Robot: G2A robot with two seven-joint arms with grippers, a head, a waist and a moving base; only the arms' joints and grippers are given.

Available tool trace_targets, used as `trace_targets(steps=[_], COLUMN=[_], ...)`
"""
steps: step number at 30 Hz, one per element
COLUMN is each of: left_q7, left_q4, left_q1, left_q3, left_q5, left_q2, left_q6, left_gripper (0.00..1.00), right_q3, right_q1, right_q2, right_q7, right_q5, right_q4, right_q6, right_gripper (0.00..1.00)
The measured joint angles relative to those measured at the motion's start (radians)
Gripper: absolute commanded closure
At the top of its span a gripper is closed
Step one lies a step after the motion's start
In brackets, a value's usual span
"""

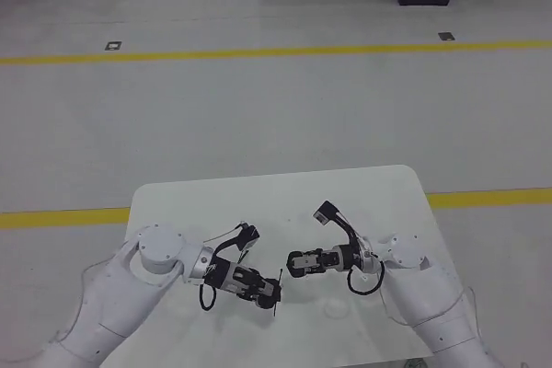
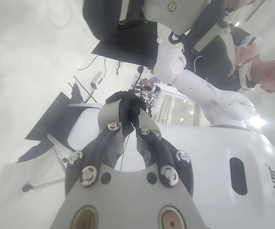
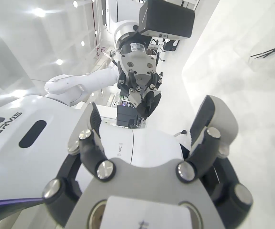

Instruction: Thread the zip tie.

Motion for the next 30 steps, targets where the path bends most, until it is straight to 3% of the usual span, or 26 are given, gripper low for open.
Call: trace_targets(steps=[1,2,3,4,7,11,14,30], left_q7=[0.004,0.001,-0.003,-0.006,-0.014,-0.004,0.004,0.012], left_q4=[0.002,0.006,0.011,0.016,0.034,0.054,0.06,0.078], left_q1=[0.001,0.001,-0.001,-0.003,-0.012,-0.021,-0.022,-0.037], left_q3=[0.003,0.007,0.01,0.012,0.02,0.025,0.025,0.046], left_q5=[-0.011,-0.028,-0.039,-0.049,-0.086,-0.119,-0.131,-0.154], left_q2=[0.0,0.0,-0.001,-0.001,-0.001,-0.001,0.001,0.013], left_q6=[-0.004,-0.011,-0.014,-0.016,-0.017,-0.022,-0.027,-0.03], left_gripper=[1.0,1.0,1.0,1.0,1.0,1.0,1.0,1.0], right_q3=[-0.002,-0.005,-0.007,-0.009,-0.011,-0.009,-0.009,0.0], right_q1=[-0.003,-0.005,-0.006,-0.005,0.001,0.004,0.006,0.01], right_q2=[0.0,0.0,0.0,0.0,-0.002,-0.006,-0.009,-0.026], right_q7=[-0.017,-0.039,-0.051,-0.057,-0.054,-0.045,-0.024,0.004], right_q5=[-0.013,-0.033,-0.039,-0.035,-0.019,-0.001,0.008,-0.017], right_q4=[-0.005,-0.005,-0.004,-0.002,0.0,0.0,0.002,0.017], right_q6=[0.0,0.0,0.0,0.0,0.0,0.0,0.0,0.0], right_gripper=[0.02,0.31,0.5,0.53,0.57,0.72,0.78,0.85])
